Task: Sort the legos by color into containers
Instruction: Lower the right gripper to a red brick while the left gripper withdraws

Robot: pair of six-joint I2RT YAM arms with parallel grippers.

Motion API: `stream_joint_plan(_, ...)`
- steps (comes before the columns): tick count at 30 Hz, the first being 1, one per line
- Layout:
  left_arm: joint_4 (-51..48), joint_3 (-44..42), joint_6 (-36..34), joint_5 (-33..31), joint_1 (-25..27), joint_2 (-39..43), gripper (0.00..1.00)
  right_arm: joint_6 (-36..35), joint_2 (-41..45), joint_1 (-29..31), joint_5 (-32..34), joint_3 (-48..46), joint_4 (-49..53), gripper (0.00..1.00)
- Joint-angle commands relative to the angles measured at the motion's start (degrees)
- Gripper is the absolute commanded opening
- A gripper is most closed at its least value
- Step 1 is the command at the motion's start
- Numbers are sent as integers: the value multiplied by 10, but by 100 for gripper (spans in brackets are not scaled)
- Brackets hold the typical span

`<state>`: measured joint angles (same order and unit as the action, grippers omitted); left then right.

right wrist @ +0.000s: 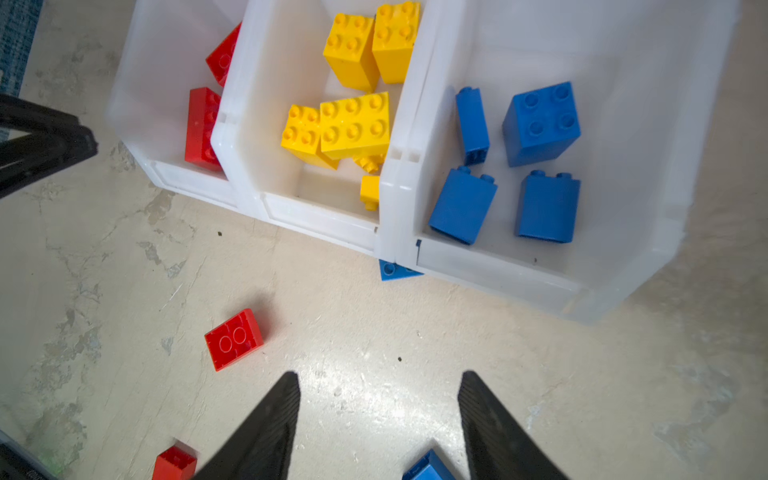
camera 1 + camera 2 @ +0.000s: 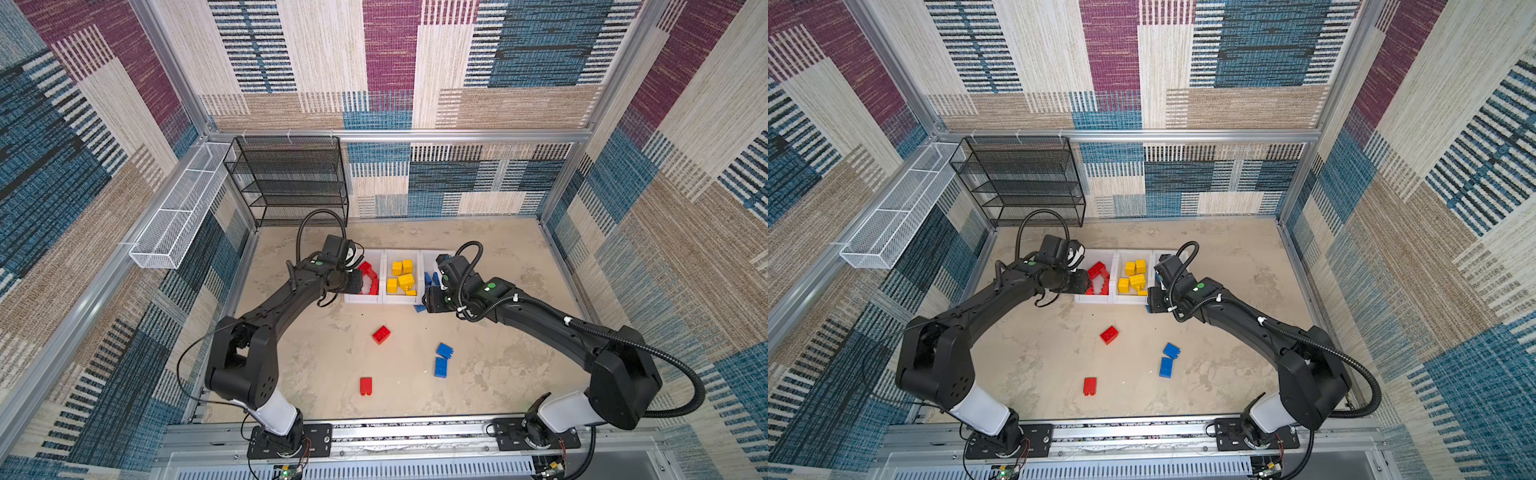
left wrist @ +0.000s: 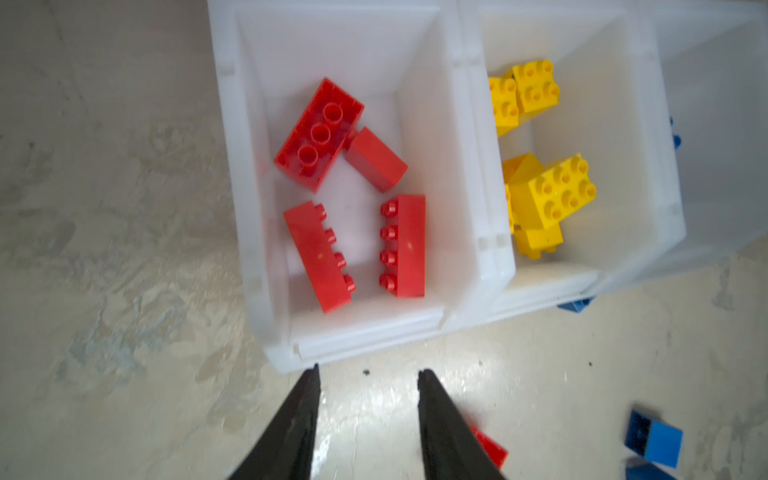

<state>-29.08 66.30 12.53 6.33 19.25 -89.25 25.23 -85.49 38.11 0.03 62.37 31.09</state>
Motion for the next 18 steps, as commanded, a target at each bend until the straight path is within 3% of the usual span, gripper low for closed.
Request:
stream_joint_plan(1,23,-65,45,4,-1,65,44,-3,-22,25,-8,11,-21,64)
stream_joint_plan(9,47,-216,100,-1,0,213,45,6,-108,111,-4,71,-17,65)
stream_joint_plan(18,50,-281,137,-6,0,290,46,-12,-163,158,-8,92,-12,69)
